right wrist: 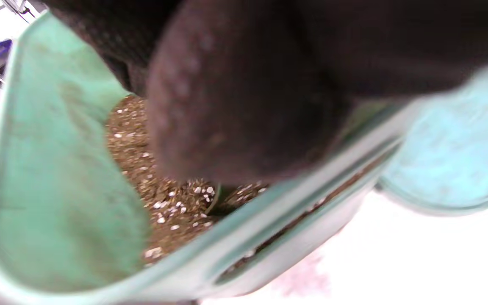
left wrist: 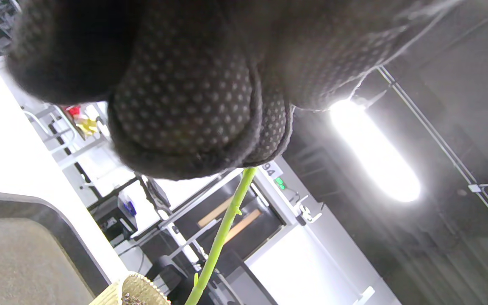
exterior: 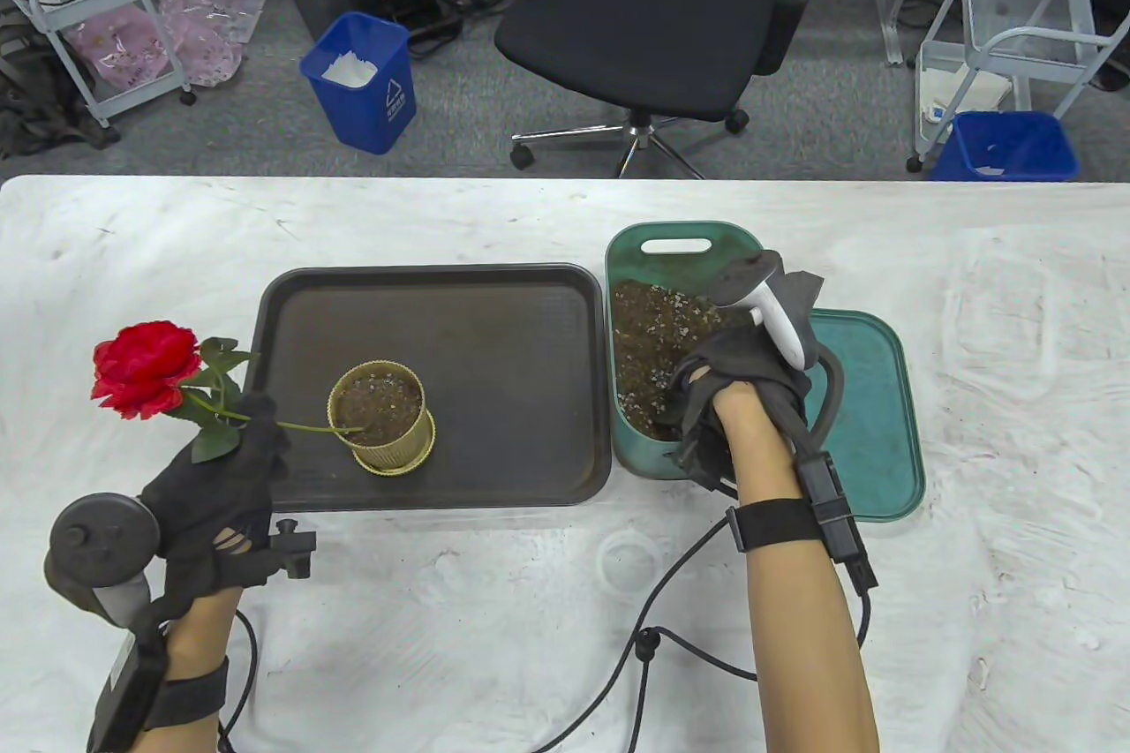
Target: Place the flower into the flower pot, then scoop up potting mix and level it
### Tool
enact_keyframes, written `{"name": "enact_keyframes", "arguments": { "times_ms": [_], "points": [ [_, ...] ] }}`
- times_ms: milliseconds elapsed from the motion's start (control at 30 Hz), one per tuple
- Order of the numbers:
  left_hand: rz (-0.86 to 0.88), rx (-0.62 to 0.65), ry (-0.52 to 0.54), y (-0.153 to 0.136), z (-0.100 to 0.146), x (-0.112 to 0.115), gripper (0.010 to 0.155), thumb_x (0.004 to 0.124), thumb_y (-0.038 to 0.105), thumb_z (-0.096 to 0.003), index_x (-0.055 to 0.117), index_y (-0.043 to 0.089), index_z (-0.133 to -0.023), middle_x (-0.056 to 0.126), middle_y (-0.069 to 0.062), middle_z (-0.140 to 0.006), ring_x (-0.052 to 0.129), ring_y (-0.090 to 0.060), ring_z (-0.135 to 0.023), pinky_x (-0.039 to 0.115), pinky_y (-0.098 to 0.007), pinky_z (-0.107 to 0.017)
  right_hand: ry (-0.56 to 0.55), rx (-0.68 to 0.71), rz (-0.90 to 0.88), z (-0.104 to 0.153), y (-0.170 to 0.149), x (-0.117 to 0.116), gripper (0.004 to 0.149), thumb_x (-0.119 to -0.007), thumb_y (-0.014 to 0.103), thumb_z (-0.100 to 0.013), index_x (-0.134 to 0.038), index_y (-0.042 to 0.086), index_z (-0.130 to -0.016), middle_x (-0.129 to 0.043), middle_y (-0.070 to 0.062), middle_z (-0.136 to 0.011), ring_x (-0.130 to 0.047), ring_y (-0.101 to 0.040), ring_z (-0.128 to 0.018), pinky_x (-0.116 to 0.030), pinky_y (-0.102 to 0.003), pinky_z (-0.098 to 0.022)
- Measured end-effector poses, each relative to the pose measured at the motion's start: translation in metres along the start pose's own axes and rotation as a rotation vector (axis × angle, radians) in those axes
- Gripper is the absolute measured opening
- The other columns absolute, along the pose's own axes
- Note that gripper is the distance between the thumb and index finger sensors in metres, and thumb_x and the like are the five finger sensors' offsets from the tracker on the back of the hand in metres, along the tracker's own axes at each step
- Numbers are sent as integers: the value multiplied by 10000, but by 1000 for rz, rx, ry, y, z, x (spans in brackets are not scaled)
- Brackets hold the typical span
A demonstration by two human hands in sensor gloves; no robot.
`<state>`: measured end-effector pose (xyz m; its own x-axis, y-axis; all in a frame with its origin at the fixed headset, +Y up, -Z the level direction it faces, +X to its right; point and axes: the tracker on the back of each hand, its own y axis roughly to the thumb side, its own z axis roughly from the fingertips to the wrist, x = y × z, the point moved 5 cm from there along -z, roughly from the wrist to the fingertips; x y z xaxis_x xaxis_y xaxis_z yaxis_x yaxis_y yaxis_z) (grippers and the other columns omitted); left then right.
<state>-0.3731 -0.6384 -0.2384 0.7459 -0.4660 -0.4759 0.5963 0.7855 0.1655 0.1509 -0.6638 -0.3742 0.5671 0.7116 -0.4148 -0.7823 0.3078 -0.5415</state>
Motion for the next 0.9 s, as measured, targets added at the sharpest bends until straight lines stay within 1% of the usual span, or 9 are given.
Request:
{"name": "enact_keyframes", "arguments": {
  "times_ms": [267,467,700,900],
  "points": [
    [1,2,-1,0,0,0,417,886,448,-421,952,217,-761,1074,29,-556,1135,-137,-222,965,-319,-241,61,4,-173,-9,-8,-5,536,-800,331,-427,-797,-29,-823,-1025,-160,-484,-1068,-193,-100,-938,-292,23],
    [1,-1,0,0,0,0,416,886,447,-422,952,215,-761,1074,32,-555,1135,-137,-223,964,-320,-241,79,6,-293,-19,-14,-12,539,-798,323,-428,-785,-35,-830,-1019,-171,-501,-1074,-207,-114,-944,-298,10],
    [-1,1,-1,0,0,0,417,886,447,-421,953,215,-760,1074,28,-554,1135,-136,-222,964,-319,-239,94,19,-336,-23,-13,-18,552,-787,314,-420,-756,-24,-855,-1005,-171,-547,-1073,-224,-162,-947,-310,-29],
    [1,0,-1,1,0,1,417,887,447,-420,953,215,-760,1075,27,-554,1135,-137,-221,964,-320,-239,99,48,-451,-27,-19,-20,553,-770,297,-413,-731,-3,-876,-992,-159,-591,-1074,-242,-203,-953,-324,-62]
  ]
}}
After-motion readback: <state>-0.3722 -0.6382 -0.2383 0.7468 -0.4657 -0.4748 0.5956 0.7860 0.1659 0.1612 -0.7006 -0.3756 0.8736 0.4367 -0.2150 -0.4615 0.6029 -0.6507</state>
